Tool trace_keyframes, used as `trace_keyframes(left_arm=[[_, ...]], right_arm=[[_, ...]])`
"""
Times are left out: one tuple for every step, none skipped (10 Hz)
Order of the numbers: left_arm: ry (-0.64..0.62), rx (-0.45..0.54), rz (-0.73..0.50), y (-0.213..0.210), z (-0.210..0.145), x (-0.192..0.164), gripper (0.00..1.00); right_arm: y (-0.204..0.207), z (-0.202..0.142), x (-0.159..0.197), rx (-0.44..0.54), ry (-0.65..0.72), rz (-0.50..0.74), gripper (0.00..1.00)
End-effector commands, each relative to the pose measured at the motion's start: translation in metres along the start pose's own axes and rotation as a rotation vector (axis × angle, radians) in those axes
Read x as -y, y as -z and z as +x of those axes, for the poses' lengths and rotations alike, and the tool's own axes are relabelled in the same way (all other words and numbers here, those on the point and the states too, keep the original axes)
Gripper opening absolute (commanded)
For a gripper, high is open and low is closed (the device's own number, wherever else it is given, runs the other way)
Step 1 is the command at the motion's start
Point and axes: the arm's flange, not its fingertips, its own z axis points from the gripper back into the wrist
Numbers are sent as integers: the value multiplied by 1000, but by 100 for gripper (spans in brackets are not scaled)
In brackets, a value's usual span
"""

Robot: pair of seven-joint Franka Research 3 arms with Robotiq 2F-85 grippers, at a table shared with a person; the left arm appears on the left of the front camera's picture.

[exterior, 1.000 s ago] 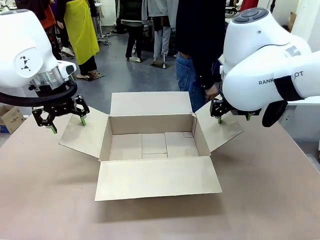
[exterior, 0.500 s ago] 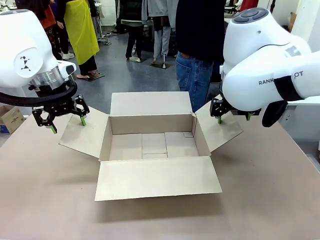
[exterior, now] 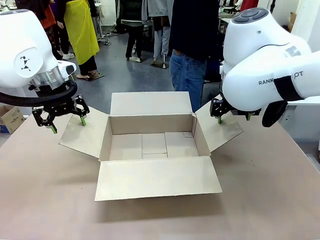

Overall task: Pack the gift set into the box.
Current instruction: Lift both hands away from the flaps of the Package Box.

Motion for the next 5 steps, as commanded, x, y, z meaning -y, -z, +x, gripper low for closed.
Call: trace_keyframes(left_arm=[[-14, 5, 16, -3, -1, 0, 100], [-14, 5, 16, -3, -1, 0, 100], [-14, 5, 16, -3, -1, 0, 100], [-14, 5, 16, -3, -1, 0, 100], [-14, 5, 16, -3, -1, 0, 100]], right_arm=[[-2, 2, 1, 8, 3, -18, 100], [-2, 2, 1, 8, 3, -18, 100], [-2, 2, 1, 8, 3, -18, 100], [-2, 2, 1, 8, 3, -18, 100], [-2, 2, 1, 8, 3, -18, 100]])
